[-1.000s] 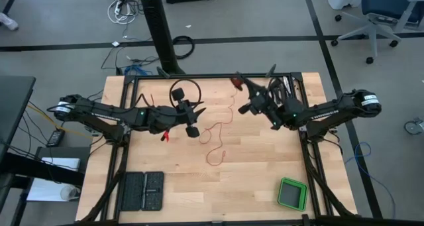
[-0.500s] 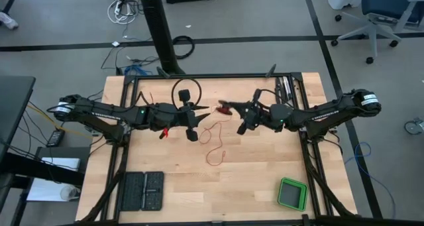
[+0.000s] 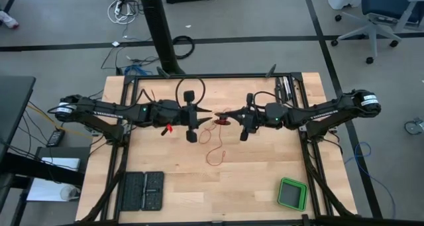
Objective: Coil cords
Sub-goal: Uncoil the red wire cable from the black spool
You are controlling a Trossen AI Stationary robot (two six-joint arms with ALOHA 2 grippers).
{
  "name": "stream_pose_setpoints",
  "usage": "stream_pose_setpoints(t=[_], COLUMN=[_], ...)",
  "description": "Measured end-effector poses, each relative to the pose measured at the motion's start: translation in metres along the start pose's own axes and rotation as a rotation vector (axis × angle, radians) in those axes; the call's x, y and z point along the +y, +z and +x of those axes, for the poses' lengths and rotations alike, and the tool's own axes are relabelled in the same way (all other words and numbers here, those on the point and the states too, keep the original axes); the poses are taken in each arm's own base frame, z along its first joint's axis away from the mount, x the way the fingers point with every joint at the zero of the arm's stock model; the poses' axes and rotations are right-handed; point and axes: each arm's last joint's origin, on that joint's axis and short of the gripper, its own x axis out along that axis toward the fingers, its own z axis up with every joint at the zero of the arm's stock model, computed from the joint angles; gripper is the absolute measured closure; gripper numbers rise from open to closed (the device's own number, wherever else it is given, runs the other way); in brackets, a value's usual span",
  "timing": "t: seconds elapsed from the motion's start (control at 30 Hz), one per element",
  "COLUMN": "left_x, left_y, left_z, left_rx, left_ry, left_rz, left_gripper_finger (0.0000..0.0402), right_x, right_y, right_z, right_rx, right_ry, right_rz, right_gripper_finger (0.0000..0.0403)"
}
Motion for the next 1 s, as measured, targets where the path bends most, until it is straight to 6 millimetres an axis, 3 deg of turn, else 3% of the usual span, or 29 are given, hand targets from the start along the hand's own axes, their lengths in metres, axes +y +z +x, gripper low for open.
stream_pose_setpoints(t=[0.6,0.7,0.83,1.0], left_x=[-0.004,-0.005,-0.006,-0.006], left_y=[-0.01,-0.01,-0.011,-0.013], left_z=[0.022,0.022,0.022,0.022], left_rx=[0.014,0.009,0.014,0.044], left_ry=[0.017,0.003,-0.02,-0.006], left_rz=[-0.003,-0.002,0.0,0.004], left_gripper_finger=[0.029,0.0317,0.0389,0.0398], right_x=[0.005,0.006,0.006,0.004], right_y=[-0.008,-0.01,-0.01,-0.011], right_z=[0.011,0.013,0.013,0.013], right_rx=[-0.023,-0.018,-0.019,0.008], right_ry=[0.066,0.067,0.063,0.017], right_rz=[0.016,0.021,0.051,0.103], right_gripper_finger=[0.0403,0.0403,0.0401,0.038])
